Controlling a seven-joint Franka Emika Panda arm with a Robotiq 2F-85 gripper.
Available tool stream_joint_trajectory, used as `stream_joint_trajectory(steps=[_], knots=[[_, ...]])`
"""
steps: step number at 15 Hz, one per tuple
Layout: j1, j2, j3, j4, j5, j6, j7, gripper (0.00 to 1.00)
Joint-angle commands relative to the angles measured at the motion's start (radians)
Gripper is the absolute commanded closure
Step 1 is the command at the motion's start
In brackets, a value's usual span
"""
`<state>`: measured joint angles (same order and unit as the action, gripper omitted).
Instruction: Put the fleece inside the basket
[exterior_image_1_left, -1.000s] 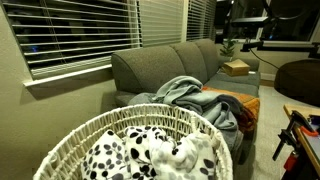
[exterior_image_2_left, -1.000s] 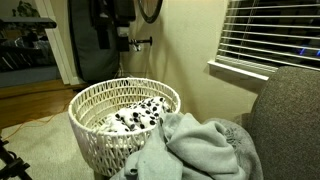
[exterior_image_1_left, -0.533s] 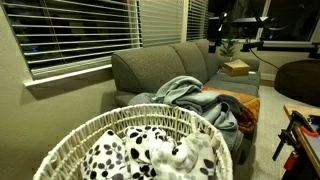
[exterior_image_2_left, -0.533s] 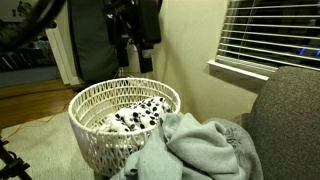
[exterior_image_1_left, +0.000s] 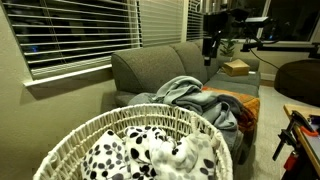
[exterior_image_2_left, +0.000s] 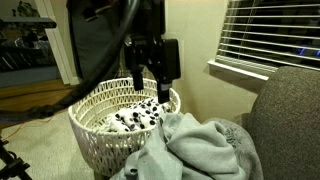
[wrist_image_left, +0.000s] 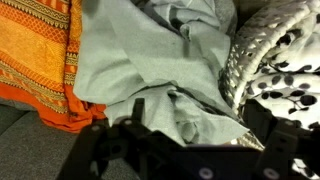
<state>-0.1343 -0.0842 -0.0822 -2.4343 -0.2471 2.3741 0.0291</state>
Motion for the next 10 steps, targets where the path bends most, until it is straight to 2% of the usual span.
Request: stream_joint_trajectory(steps=[1,10], knots=[[0.002,0.091,-0.016,0.057,0.005,0.058,-0.016,0.00],[0.005,0.253,-0.024,0.169,0.023,0.140,-0.035,0.00]])
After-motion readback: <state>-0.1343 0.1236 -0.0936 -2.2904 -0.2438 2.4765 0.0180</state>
